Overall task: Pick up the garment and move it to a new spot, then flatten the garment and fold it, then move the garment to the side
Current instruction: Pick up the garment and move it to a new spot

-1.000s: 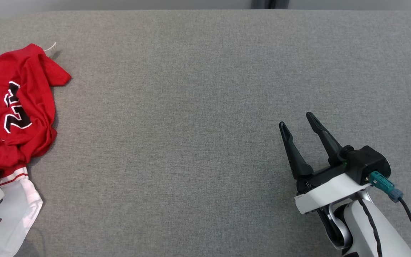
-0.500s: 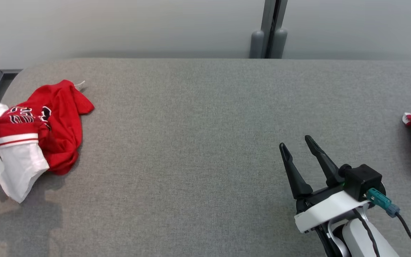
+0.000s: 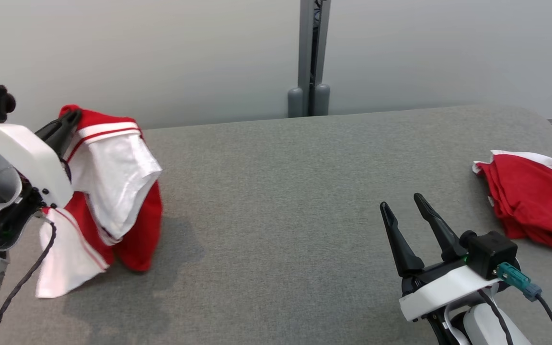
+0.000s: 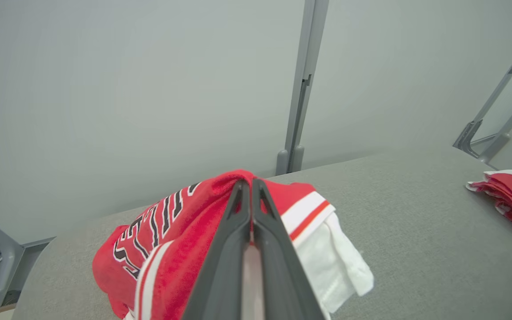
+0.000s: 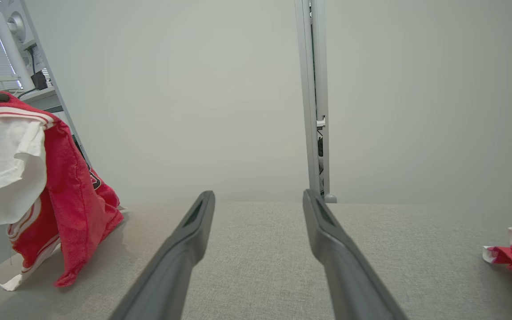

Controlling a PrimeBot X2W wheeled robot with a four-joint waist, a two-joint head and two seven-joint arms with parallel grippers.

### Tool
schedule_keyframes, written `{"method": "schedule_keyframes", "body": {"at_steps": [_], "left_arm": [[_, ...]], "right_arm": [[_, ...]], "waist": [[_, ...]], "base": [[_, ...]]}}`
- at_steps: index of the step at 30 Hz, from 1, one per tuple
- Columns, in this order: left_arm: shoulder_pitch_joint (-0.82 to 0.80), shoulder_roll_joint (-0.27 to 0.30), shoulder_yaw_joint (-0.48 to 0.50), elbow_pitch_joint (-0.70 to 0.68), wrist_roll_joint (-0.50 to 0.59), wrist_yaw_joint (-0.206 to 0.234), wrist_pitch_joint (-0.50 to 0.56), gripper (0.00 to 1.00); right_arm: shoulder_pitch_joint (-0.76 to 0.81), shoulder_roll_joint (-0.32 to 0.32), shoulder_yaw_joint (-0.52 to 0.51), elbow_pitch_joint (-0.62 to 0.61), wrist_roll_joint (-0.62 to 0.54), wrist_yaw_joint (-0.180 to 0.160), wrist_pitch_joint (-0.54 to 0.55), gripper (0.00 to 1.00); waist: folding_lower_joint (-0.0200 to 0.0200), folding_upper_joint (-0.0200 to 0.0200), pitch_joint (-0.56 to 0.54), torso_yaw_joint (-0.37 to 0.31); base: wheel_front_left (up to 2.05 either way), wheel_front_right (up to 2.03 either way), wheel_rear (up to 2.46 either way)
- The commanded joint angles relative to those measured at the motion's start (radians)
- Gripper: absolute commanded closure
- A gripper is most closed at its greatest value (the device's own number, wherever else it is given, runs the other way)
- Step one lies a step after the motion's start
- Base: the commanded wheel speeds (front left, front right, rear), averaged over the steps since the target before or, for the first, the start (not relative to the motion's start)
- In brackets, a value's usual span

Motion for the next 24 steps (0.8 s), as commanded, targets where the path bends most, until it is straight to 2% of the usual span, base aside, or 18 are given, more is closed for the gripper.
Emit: {"method": "schedule_keyframes", "body": {"at_steps": [1,8,14,20,24], "left_arm": [[-0.017,-0.001,-0.005,-0.035,0.001,-0.001,0.002,1.0],[-0.017,-0.065,-0.008,-0.243,-0.033,0.03,-0.007,1.0],[0.067,-0.111,-0.053,-0.354,-0.056,0.045,0.01,1.0],[0.213,-0.147,-0.13,-0.327,-0.056,0.043,-0.008,1.0],[0.321,-0.17,-0.19,-0.219,-0.034,0.033,-0.056,1.0]], "right_arm": [[0.0,-0.007,-0.006,-0.002,0.006,0.0,-0.002,0.0],[0.007,-0.017,-0.032,-0.01,0.001,0.0,-0.002,0.0],[0.012,-0.023,-0.05,-0.017,-0.004,0.0,-0.002,0.0],[0.016,-0.019,-0.05,-0.016,-0.006,0.0,-0.002,0.0],[0.015,-0.017,-0.048,-0.011,-0.005,0.0,-0.001,0.0]], "waist": [[0.0,0.0,-0.017,-0.037],[0.0,0.0,-0.025,-0.116],[0.0,0.0,-0.009,-0.163],[0.0,0.0,0.008,-0.184],[0.0,0.0,0.02,-0.191]], "base": [[0.0,0.0,0.0],[0.0,0.0,0.0],[0.0,0.0,0.0],[0.0,0.0,0.0],[0.0,0.0,0.0]]}}
